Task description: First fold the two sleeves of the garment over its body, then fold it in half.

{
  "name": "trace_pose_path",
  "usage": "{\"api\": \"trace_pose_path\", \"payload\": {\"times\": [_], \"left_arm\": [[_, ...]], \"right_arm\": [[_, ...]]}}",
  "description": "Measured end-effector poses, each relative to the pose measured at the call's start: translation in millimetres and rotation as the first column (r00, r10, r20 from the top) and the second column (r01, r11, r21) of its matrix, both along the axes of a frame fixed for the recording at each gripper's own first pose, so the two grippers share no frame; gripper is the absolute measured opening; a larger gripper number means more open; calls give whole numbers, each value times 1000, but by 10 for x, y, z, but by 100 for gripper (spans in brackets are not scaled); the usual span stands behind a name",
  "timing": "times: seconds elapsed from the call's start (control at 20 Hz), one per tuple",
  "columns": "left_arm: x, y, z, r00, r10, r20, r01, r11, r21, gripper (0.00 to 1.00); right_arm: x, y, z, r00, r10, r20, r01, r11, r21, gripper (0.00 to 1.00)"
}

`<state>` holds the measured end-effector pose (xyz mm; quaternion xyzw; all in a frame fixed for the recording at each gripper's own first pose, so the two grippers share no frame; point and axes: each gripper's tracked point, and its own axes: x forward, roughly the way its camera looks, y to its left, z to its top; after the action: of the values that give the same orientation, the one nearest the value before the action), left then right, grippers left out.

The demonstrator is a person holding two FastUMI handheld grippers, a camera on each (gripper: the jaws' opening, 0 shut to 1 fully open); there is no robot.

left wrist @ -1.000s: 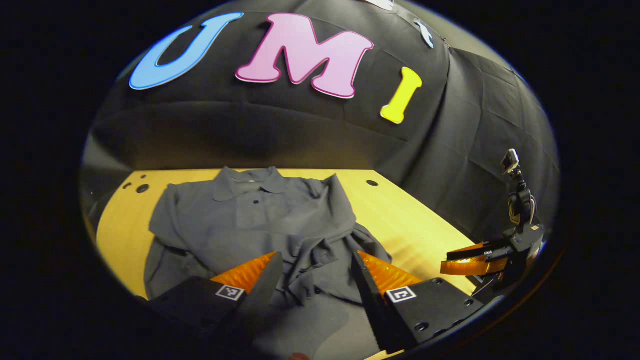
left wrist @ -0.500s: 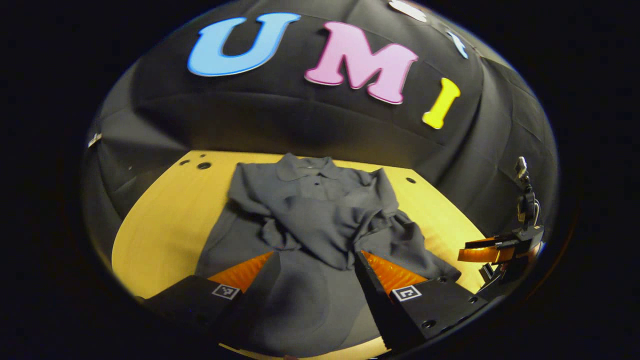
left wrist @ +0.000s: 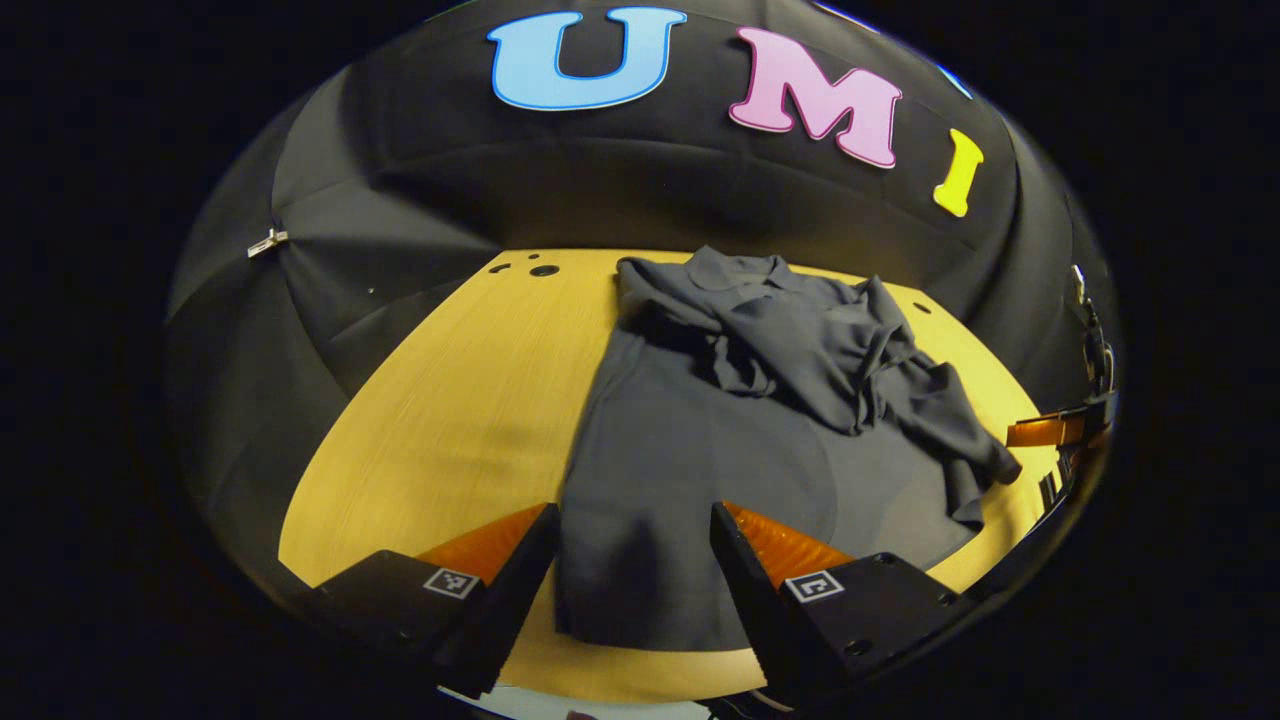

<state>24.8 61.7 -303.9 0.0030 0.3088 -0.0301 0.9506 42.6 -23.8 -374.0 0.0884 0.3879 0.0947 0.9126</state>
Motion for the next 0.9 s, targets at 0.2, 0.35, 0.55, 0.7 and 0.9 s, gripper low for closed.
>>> {"api": "trace_pose_path", "payload": {"times": [0.2, 0.35, 0.55, 0.7, 0.9], "left_arm": [[-109, 124, -263, 997, -1, -80, 4, 999, 39, 95], [-146, 169, -443, 991, 16, -132, -8, 998, 64, 95], [-133, 172, -521, 986, 27, -167, -14, 997, 81, 98], [-19, 83, -529, 983, 27, -179, -20, 999, 44, 97], [130, -227, -534, 981, -71, -182, 82, 995, 52, 76]], "right_arm": [[-3, 39, -123, 1000, 19, -23, -20, 999, -30, 95], [44, 50, -211, 999, 23, -36, -25, 998, -63, 95], [72, 124, -391, 997, 44, -67, -51, 993, -103, 95], [182, 142, -458, 998, 36, -54, -43, 990, -136, 97], [160, 272, -481, 996, 74, -53, -79, 990, -117, 82]]}}
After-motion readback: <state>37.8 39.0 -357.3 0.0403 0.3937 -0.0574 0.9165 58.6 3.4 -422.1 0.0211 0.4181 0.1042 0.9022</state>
